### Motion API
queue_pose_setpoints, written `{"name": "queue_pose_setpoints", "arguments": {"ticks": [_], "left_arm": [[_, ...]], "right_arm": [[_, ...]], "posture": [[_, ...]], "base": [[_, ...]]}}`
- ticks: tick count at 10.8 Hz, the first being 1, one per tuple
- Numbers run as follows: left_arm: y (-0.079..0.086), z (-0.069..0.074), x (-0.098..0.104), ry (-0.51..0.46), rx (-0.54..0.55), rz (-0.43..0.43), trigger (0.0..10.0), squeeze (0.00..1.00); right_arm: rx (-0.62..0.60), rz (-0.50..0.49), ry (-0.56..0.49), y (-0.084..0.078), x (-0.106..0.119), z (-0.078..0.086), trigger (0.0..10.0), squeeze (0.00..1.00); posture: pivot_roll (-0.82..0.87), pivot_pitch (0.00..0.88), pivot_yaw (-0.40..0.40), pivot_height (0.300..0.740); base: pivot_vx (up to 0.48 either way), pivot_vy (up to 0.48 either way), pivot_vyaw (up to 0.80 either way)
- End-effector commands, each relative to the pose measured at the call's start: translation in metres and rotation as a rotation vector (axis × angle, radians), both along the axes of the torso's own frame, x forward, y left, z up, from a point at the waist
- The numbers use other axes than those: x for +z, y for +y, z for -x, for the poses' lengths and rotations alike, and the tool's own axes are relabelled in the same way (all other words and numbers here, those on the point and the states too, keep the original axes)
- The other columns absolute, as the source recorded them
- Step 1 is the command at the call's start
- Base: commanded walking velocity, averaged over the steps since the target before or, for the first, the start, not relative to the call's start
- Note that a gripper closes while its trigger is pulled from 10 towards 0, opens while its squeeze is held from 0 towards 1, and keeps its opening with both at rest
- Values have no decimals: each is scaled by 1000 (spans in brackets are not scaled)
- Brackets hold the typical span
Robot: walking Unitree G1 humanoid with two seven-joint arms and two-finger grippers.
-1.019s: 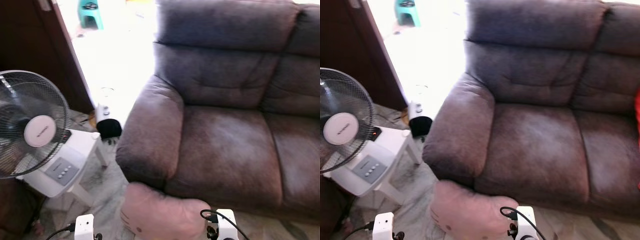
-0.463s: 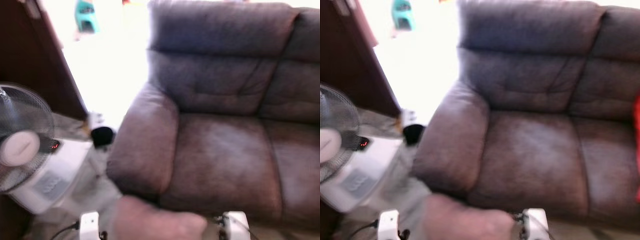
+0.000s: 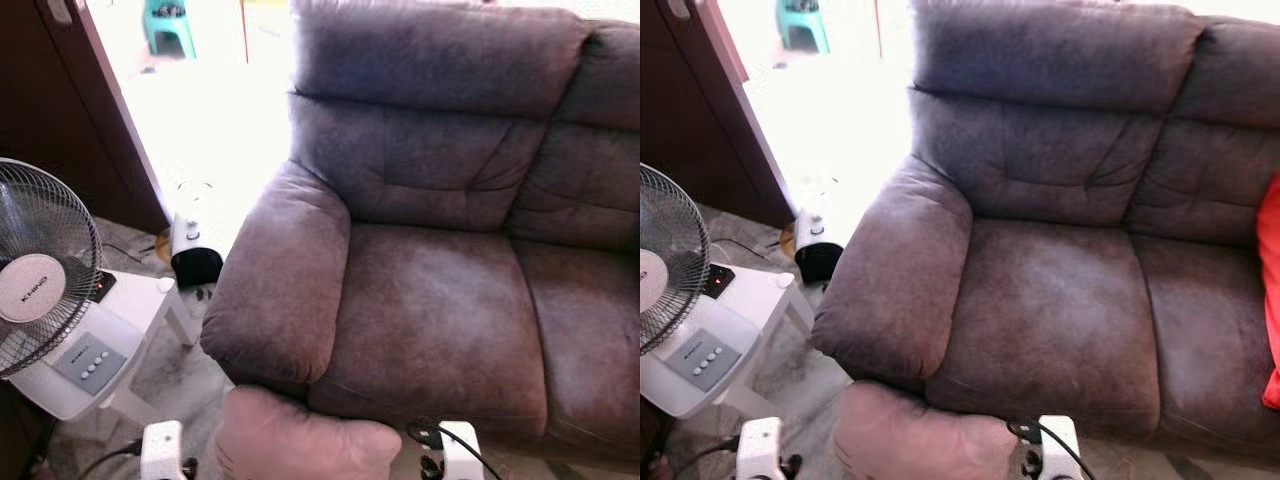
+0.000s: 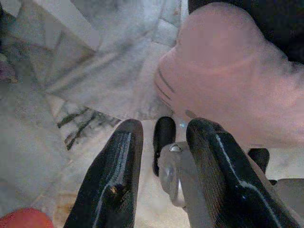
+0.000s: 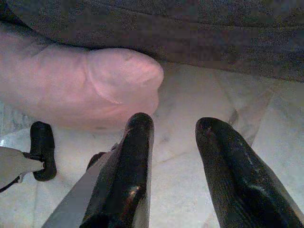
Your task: Move the pillow to the sofa from floor
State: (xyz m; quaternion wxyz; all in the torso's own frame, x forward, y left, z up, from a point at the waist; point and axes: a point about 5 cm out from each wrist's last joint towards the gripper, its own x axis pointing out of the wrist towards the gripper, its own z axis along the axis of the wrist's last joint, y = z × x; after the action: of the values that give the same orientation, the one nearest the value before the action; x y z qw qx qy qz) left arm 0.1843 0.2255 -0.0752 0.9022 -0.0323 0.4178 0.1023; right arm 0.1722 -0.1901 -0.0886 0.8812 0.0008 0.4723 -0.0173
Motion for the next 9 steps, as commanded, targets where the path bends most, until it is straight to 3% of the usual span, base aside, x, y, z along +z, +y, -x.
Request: {"name": "queue_pose_setpoints", "arguments": {"ticks": [1, 4, 6, 7, 9], "left_arm": [[-2, 9, -5, 21, 19, 18, 10000, 0], [-7, 12, -7, 29, 34, 32, 10000, 0], [-9, 9, -7, 26, 31, 35, 10000, 0], [-11, 6, -6, 23, 29, 35, 10000, 0], [-11, 6, -5, 22, 20, 30, 10000, 0]], "right_arm": [[-12, -2, 10, -3, 0, 0, 10000, 0], [-38, 3, -11, -17, 7, -10, 10000, 0], [-27, 7, -15, -18, 7, -9, 10000, 0], [-29, 6, -14, -16, 7, -10, 10000, 0], [-41, -27, -12, 3, 6, -16, 10000, 0]], "posture": [[94, 126, -34, 740], [93, 133, -36, 740], [93, 137, -36, 740], [94, 138, -36, 740], [94, 138, -36, 740]], "base": [[0, 0, 0], [0, 0, -204], [0, 242, 0], [0, -330, 0], [0, 0, -288]]}}
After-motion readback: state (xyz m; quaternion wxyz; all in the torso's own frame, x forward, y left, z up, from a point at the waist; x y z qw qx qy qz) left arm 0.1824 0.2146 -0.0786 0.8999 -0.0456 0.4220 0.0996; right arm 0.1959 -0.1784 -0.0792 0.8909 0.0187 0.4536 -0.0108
